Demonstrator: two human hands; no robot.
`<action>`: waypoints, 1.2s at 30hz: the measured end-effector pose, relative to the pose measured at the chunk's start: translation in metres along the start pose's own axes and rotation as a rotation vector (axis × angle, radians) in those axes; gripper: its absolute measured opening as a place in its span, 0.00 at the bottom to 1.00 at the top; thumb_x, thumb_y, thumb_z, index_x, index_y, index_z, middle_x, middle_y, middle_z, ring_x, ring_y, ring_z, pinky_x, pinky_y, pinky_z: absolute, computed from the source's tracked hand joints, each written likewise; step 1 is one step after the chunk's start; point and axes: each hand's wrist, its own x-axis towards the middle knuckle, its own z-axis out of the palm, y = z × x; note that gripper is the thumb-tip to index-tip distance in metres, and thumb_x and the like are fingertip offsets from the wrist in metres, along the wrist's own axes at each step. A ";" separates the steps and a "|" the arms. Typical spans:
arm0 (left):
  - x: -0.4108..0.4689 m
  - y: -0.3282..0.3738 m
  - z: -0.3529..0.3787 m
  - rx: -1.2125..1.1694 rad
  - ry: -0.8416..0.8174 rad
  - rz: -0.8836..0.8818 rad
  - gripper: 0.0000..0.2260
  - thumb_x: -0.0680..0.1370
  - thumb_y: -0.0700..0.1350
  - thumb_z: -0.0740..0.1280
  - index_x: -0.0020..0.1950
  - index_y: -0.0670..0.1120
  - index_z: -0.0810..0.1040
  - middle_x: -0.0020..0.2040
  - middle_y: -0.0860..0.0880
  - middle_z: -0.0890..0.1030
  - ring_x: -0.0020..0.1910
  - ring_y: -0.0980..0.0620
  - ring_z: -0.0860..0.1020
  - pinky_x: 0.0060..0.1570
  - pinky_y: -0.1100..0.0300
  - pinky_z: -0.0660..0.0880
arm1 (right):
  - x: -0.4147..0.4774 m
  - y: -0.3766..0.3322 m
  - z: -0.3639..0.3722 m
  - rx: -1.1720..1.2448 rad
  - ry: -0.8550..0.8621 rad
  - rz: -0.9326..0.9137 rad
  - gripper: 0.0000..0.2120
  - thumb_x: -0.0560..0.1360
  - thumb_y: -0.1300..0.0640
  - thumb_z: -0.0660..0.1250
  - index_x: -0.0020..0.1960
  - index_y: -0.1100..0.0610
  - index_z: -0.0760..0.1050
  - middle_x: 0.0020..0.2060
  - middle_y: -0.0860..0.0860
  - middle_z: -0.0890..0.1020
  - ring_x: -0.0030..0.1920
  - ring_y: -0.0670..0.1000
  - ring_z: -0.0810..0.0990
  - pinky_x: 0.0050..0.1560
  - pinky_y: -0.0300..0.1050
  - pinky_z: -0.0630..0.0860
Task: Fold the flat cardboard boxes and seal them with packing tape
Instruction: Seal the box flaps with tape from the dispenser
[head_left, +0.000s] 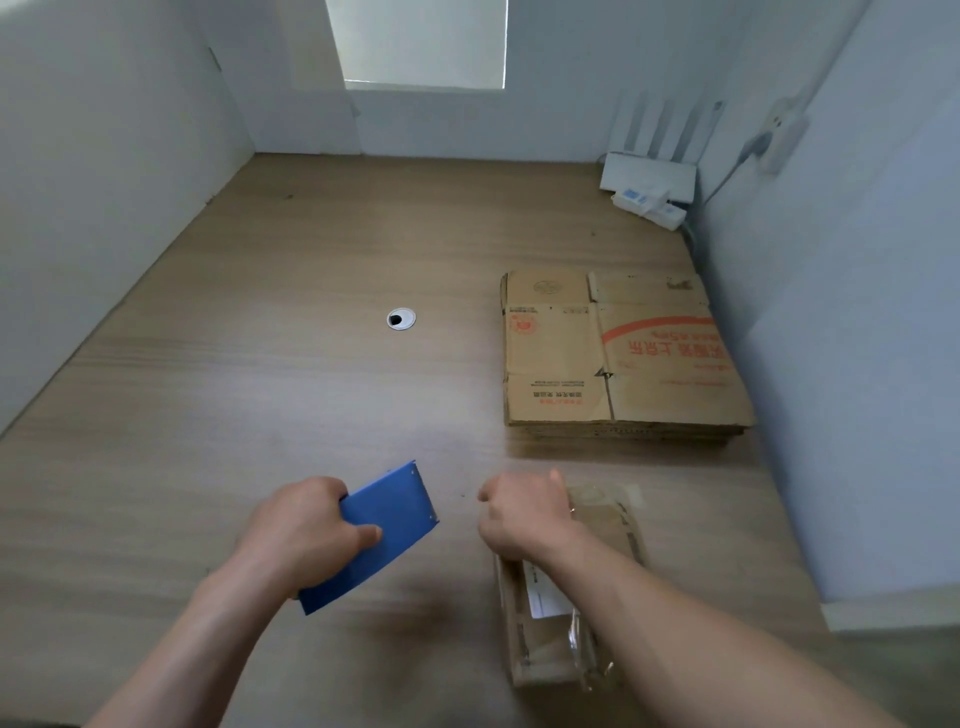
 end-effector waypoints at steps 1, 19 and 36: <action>0.000 -0.001 -0.001 -0.002 0.003 0.002 0.11 0.71 0.58 0.71 0.42 0.52 0.75 0.39 0.52 0.79 0.37 0.53 0.79 0.32 0.60 0.74 | 0.000 0.003 -0.005 0.066 -0.032 -0.024 0.27 0.75 0.41 0.65 0.71 0.47 0.69 0.69 0.51 0.75 0.70 0.56 0.71 0.72 0.63 0.61; -0.003 0.005 -0.007 -0.109 -0.014 -0.001 0.12 0.71 0.57 0.72 0.41 0.50 0.77 0.38 0.51 0.80 0.37 0.52 0.79 0.32 0.59 0.71 | -0.033 0.092 0.000 0.605 0.171 0.470 0.53 0.64 0.24 0.69 0.78 0.54 0.62 0.75 0.52 0.69 0.74 0.56 0.69 0.69 0.52 0.68; -0.010 -0.004 -0.013 -0.187 0.010 -0.024 0.10 0.71 0.55 0.73 0.41 0.50 0.77 0.38 0.50 0.80 0.38 0.50 0.79 0.36 0.55 0.76 | -0.059 0.108 -0.007 0.143 0.217 0.157 0.28 0.77 0.32 0.56 0.73 0.42 0.62 0.66 0.52 0.77 0.61 0.56 0.77 0.59 0.51 0.74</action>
